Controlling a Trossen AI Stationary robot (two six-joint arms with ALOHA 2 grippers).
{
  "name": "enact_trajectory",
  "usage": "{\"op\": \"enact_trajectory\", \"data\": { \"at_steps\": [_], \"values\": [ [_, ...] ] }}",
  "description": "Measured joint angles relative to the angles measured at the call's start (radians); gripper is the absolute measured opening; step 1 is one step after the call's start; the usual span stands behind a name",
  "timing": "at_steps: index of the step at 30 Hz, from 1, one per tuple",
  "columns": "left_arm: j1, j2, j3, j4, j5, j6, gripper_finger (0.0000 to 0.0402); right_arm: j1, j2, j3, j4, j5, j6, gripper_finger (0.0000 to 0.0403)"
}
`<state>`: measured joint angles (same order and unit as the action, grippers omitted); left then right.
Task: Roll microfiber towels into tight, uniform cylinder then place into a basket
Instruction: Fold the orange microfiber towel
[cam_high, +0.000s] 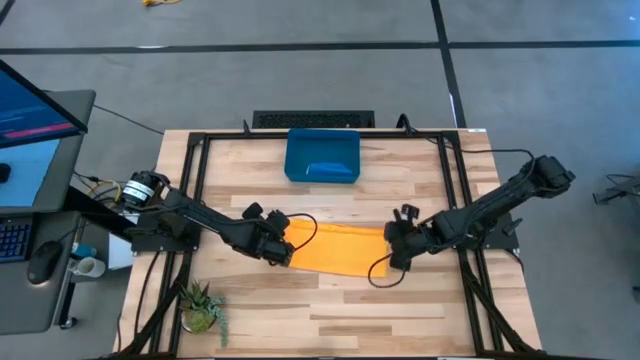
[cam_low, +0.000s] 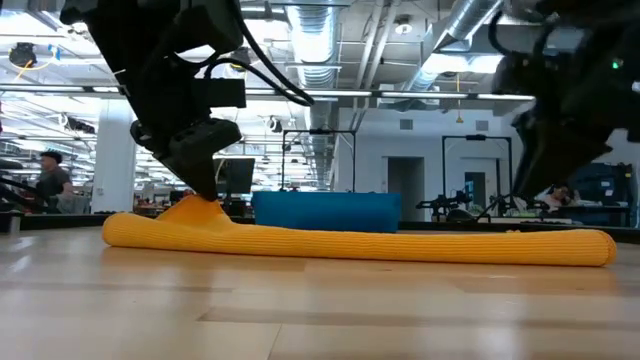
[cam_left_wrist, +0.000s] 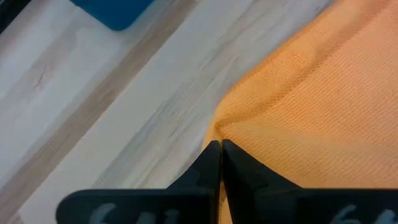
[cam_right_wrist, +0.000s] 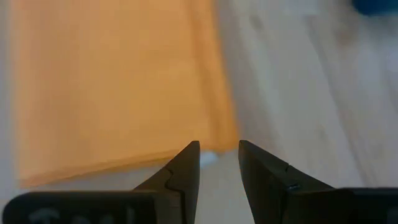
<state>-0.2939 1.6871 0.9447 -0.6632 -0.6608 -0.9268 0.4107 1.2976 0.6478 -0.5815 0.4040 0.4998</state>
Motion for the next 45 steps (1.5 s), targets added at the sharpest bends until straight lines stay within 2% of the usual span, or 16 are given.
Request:
{"op": "enact_trajectory", "data": {
  "at_steps": [5, 12, 16, 20, 23, 26, 32, 45],
  "values": [
    [0.0, 0.0, 0.0, 0.0, 0.002, 0.0, 0.0, -0.013, -0.11, -0.072, -0.012, 0.073, 0.057, 0.0132],
    [0.0, 0.0, 0.0, 0.0, 0.003, 0.0, 0.0, -0.012, -0.334, -0.23, 0.188, 0.078, 0.109, 0.0132],
    [0.0, 0.0, 0.0, 0.0, 0.006, 0.0, 0.0, -0.014, -0.385, -0.305, 0.322, 0.067, 0.172, 0.0132],
    [0.0, 0.0, 0.0, 0.0, 0.026, 0.0, 0.0, -0.014, -0.384, -0.322, 0.344, 0.058, 0.249, 0.0132],
    [0.0, 0.0, 0.0, 0.0, 0.027, 0.0, 0.0, -0.014, -0.368, -0.322, 0.361, 0.008, 0.297, 0.0132],
    [0.0, 0.0, 0.0, 0.0, 0.027, 0.0, 0.0, -0.013, -0.334, -0.321, 0.397, -0.031, 0.345, 0.0132],
    [0.0, 0.0, 0.0, 0.0, 0.027, 0.0, 0.0, -0.014, -0.241, -0.321, 0.419, -0.04, 0.464, 0.0132],
    [0.0, 0.0, 0.0, 0.0, 0.027, 0.0, 0.0, -0.047, -0.101, -0.321, 0.492, -0.093, 0.483, 0.0132]
  ]
}}
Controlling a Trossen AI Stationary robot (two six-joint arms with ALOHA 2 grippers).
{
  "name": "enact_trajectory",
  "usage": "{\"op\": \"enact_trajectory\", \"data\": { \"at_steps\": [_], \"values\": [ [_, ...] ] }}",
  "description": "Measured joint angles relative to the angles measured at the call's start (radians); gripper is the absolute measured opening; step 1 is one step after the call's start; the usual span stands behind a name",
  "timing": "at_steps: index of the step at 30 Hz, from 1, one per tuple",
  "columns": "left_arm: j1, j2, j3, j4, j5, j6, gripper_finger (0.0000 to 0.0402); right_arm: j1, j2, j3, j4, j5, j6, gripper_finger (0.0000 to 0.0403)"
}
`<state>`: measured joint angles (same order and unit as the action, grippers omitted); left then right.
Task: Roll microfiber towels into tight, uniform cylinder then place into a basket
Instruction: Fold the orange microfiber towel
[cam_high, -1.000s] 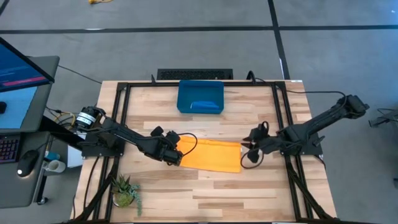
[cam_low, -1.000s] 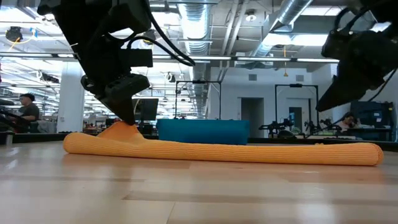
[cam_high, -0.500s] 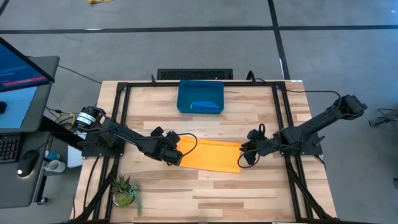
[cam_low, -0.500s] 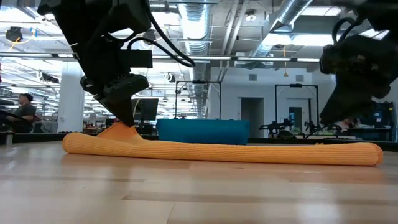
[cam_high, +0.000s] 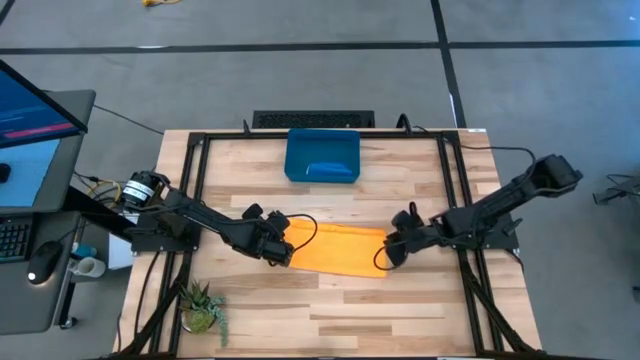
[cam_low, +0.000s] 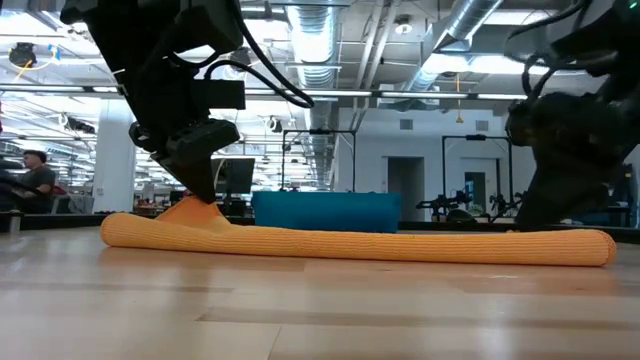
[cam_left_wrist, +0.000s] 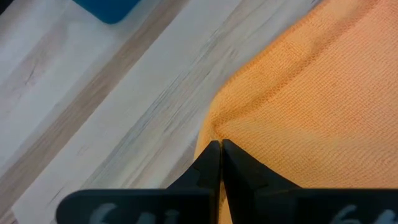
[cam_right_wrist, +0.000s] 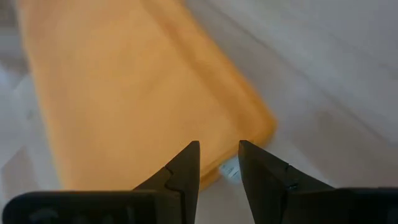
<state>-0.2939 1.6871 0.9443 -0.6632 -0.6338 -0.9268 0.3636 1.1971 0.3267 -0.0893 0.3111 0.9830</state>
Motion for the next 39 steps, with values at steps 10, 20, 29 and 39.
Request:
{"op": "enact_trajectory", "data": {
  "at_steps": [10, 20, 29, 39],
  "values": [
    [0.0, 0.0, 0.0, 0.0, 0.0, 0.006, 0.0, -0.073, 0.076, 0.001, 0.027, -0.048, 0.004, 0.0132],
    [0.0, 0.0, 0.0, -0.001, 0.0, 0.006, 0.0, -0.086, 0.077, 0.023, 0.02, -0.061, -0.049, 0.0125],
    [0.0, 0.0, 0.0, -0.001, 0.0, 0.007, 0.0, -0.091, 0.077, 0.024, 0.008, -0.098, -0.049, 0.0063],
    [0.0, 0.0, 0.0, -0.001, -0.001, 0.007, 0.0, -0.116, 0.076, 0.024, 0.015, -0.128, -0.094, 0.0009]
  ]
}}
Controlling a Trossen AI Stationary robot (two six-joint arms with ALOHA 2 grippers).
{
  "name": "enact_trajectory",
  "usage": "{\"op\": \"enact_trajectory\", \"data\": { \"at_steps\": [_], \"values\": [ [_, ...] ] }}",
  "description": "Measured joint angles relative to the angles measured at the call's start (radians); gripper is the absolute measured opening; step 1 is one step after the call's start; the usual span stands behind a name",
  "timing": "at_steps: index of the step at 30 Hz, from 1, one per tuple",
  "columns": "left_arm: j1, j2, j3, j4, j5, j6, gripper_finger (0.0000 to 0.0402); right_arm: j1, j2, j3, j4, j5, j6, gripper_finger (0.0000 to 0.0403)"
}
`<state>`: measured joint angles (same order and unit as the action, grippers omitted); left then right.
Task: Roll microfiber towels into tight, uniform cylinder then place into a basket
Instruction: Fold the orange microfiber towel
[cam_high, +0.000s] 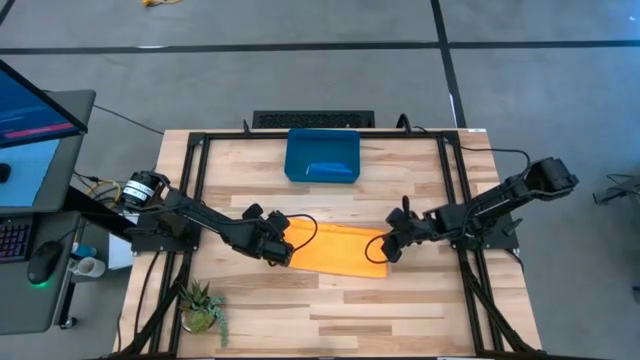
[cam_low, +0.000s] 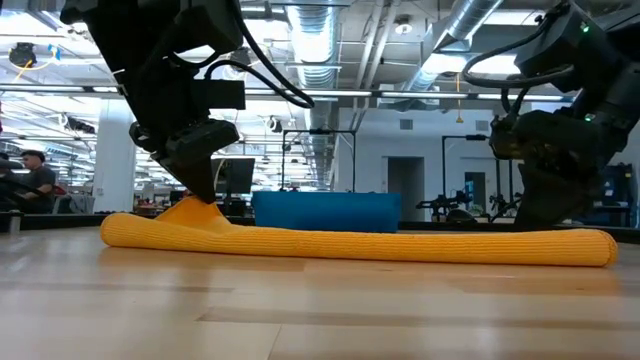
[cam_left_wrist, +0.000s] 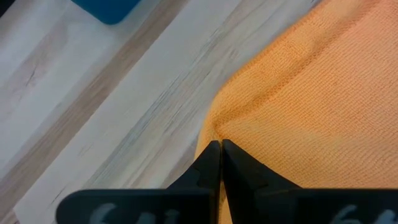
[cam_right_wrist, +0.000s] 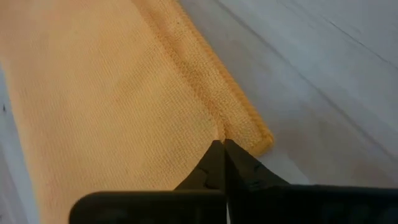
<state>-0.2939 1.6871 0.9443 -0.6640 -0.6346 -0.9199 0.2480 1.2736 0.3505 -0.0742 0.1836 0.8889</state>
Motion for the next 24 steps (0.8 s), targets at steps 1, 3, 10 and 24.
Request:
{"op": "enact_trajectory", "data": {
  "at_steps": [1, 3, 10, 24],
  "values": [
    [0.0, 0.0, 0.0, 0.0, 0.0, 0.0, 0.0, -0.002, 0.0, 0.002, -0.002, 0.0, -0.006, 0.0007],
    [0.0, 0.0, 0.0, 0.0, 0.0, 0.004, 0.0, 0.001, 0.0, 0.013, -0.012, -0.004, -0.008, 0.001],
    [0.0, 0.0, 0.0, 0.001, -0.009, 0.021, 0.0, 0.045, -0.05, 0.072, -0.101, 0.019, -0.027, 0.0004],
    [0.0, 0.0, 0.0, 0.001, -0.052, 0.019, 0.0, 0.138, -0.154, 0.081, -0.227, 0.085, 0.052, 0.0008]
  ]
}}
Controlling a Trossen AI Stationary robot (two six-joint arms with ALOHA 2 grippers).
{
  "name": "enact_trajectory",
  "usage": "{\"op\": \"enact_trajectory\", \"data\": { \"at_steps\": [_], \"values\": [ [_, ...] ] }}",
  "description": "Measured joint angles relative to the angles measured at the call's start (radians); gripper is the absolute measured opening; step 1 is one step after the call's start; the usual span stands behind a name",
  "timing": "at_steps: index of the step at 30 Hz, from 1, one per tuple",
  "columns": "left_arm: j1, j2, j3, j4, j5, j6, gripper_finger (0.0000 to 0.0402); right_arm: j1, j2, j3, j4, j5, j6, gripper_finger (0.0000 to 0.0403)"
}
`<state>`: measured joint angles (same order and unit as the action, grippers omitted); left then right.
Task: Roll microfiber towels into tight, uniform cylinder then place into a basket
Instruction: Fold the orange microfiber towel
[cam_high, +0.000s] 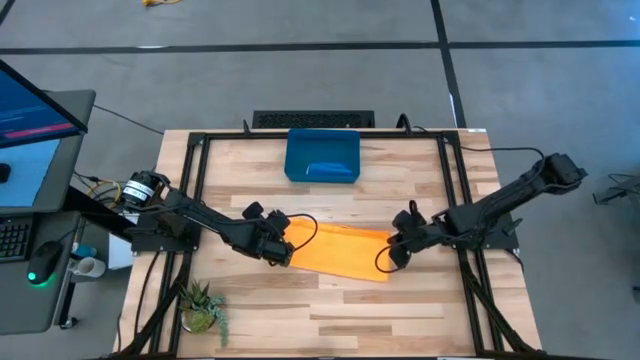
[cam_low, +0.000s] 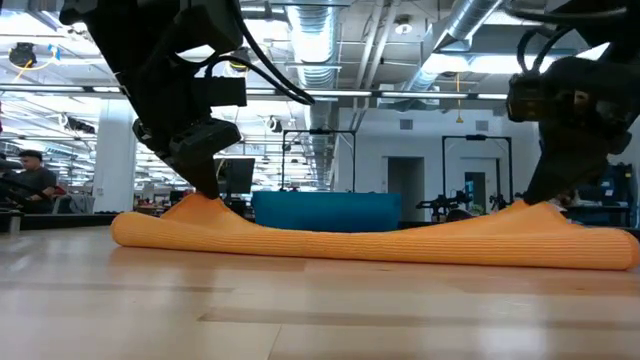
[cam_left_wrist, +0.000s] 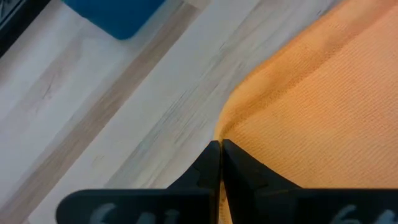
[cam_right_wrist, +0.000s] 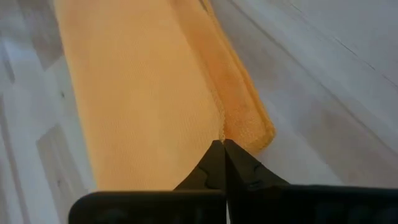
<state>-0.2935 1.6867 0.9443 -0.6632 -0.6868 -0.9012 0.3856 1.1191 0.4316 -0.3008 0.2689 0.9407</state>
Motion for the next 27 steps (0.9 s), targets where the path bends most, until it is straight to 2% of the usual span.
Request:
{"op": "enact_trajectory", "data": {
  "at_steps": [7, 10, 13, 18, 27],
  "values": [
    [0.0, 0.0, 0.0, 0.0, -0.019, -0.005, 0.0, -0.006, -0.046, 0.0, -0.039, 0.123, 0.029, 0.0005],
    [0.001, 0.0, 0.0, 0.0, -0.063, -0.04, 0.0, -0.024, -0.032, 0.0, -0.08, 0.12, 0.065, 0.0005],
    [0.009, 0.0, 0.0, 0.002, -0.062, -0.083, 0.0, -0.028, 0.011, -0.001, -0.089, 0.09, 0.077, 0.0008],
    [0.027, 0.0, 0.0, 0.002, -0.061, -0.13, 0.0, -0.075, 0.064, -0.001, -0.086, 0.102, 0.081, 0.0009],
    [0.062, 0.0, 0.0, 0.001, -0.086, -0.133, 0.0, -0.118, 0.067, -0.001, -0.088, 0.069, 0.117, 0.0008]
  ]
}}
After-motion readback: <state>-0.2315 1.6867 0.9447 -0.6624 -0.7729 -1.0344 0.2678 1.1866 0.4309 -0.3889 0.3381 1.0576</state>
